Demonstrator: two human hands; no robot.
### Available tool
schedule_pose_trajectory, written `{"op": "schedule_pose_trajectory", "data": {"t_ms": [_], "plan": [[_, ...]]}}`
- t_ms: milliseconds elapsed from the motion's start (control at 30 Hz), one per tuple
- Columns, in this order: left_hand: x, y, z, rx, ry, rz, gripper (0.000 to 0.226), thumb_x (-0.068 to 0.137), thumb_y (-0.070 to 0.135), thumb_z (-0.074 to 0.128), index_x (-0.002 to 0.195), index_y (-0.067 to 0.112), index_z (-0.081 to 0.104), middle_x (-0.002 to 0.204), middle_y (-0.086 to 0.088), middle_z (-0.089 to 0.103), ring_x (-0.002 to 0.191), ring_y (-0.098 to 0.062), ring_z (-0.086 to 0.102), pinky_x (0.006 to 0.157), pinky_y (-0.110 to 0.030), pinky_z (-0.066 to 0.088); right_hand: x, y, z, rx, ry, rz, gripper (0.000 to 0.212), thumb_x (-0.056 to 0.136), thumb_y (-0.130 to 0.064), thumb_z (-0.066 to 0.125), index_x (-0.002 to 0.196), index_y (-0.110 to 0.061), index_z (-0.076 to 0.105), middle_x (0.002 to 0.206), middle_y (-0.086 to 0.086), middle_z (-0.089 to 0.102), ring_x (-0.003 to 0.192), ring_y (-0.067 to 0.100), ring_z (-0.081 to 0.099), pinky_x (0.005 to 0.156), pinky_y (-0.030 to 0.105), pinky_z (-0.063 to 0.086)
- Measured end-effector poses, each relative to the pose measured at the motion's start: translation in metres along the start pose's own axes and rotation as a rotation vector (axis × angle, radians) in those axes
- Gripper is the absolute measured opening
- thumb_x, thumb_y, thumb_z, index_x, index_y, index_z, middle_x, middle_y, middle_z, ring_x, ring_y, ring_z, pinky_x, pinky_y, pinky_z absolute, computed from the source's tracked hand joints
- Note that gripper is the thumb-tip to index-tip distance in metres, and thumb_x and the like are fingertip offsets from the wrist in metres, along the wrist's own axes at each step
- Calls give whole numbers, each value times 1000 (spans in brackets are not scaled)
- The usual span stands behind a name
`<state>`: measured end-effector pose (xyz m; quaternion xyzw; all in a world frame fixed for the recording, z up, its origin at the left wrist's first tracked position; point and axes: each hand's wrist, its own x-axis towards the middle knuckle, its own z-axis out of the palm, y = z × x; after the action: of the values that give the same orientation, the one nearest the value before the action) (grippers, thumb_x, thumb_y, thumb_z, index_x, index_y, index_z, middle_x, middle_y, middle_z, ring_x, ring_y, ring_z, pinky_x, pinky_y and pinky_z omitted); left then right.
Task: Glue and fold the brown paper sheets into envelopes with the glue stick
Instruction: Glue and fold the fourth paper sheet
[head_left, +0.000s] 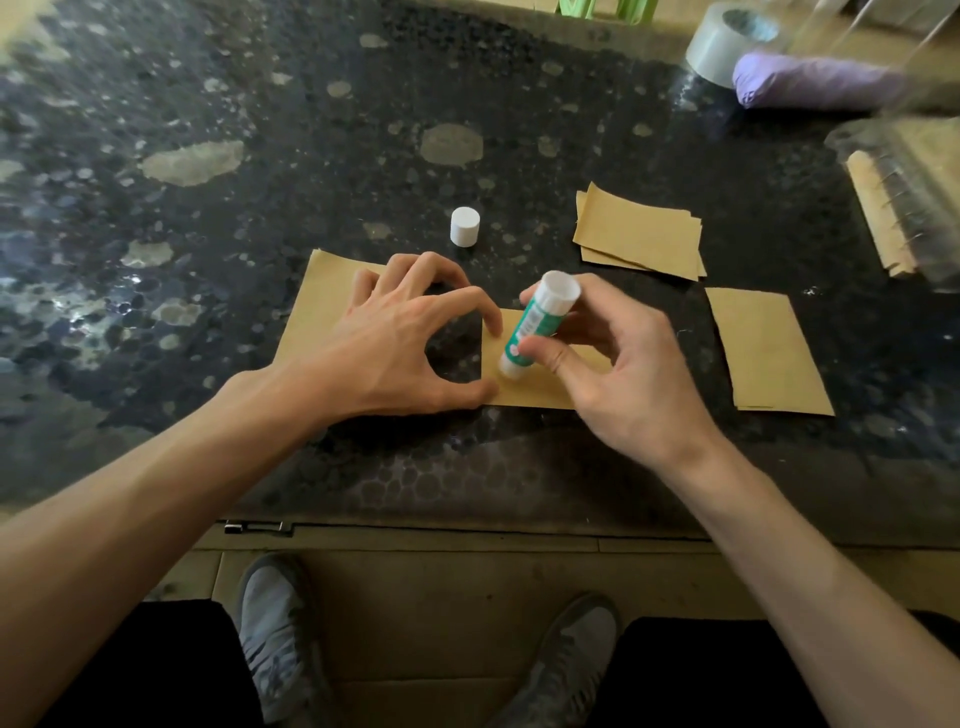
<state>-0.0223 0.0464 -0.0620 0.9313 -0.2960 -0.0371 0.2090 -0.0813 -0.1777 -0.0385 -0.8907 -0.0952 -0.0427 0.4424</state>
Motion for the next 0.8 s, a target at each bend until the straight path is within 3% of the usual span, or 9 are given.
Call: {"op": "schedule_pose_trajectory", "data": {"t_ms": [133, 333, 500, 667, 800], "plan": [[0, -1, 2, -9, 23, -4, 68, 68, 84, 55, 125, 46, 54, 131, 15, 41, 131, -12, 33, 106, -38, 29, -1, -5, 9, -49, 7, -39, 31, 94, -31, 77, 120, -19, 66, 110, -19, 69, 108, -3, 65, 93, 23, 56], [2, -1, 3, -4, 23, -7, 77, 69, 78, 64, 132, 40, 43, 132, 15, 41, 130, -13, 33, 103, -37, 30, 0, -9, 16, -139, 41, -126, 31, 94, -27, 77, 121, -19, 65, 107, -15, 68, 103, 2, 66, 90, 15, 52], [2, -1, 3, 8, 14, -4, 80, 68, 79, 62, 133, 38, 42, 133, 15, 41, 130, -13, 33, 100, -33, 24, 4, -7, 19, -136, 69, -144, 29, 93, -20, 78, 120, -16, 66, 106, -9, 71, 102, 5, 68, 88, 19, 53], [2, -1, 3, 11, 9, -6, 78, 67, 78, 61, 131, 38, 41, 133, 14, 41, 129, -14, 34, 100, -33, 25, 11, -5, 20, -132, 89, -141, 26, 93, -12, 76, 117, -15, 66, 103, -8, 73, 99, 4, 69, 86, 14, 51], [3, -1, 3, 4, 1, -16, 80, 65, 80, 59, 130, 37, 40, 131, 14, 42, 128, -14, 35, 100, -37, 30, 18, -3, 22, -124, 96, -139, 26, 94, -9, 75, 117, -14, 66, 105, -7, 74, 102, 4, 70, 90, 21, 55]]}}
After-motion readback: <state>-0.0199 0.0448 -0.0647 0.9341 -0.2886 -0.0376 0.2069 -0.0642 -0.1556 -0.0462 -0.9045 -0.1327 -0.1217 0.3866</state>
